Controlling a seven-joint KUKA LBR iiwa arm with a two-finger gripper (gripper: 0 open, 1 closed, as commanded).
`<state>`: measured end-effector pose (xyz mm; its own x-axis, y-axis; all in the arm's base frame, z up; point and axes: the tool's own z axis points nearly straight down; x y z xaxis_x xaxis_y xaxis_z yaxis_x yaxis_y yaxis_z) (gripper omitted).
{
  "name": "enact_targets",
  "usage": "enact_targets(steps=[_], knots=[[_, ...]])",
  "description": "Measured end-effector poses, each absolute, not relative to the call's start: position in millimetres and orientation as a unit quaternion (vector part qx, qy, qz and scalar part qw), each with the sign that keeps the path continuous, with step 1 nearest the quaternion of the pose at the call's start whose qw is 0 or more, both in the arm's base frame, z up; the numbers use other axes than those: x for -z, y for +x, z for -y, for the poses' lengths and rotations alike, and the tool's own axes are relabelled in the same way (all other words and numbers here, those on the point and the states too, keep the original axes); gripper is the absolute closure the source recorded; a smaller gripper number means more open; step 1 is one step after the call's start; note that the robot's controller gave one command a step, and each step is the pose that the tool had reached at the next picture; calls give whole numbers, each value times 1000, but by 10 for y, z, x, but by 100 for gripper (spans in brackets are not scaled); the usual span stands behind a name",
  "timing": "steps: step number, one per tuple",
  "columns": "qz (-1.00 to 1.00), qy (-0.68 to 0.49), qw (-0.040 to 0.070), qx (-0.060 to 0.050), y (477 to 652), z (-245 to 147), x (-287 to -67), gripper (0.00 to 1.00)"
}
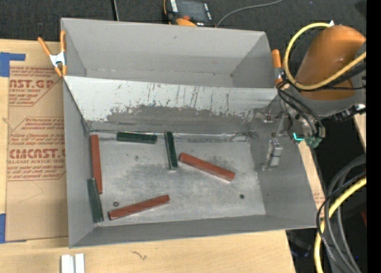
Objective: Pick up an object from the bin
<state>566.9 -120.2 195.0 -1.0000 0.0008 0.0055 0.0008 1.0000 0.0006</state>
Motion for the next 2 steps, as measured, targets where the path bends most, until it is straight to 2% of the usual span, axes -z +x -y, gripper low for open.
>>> enact_targets(steps=[1,2], knots=[[999,47,2,2,5735,526,-650,0],[1000,-1,-2,1,5663,176,-1010,0]])
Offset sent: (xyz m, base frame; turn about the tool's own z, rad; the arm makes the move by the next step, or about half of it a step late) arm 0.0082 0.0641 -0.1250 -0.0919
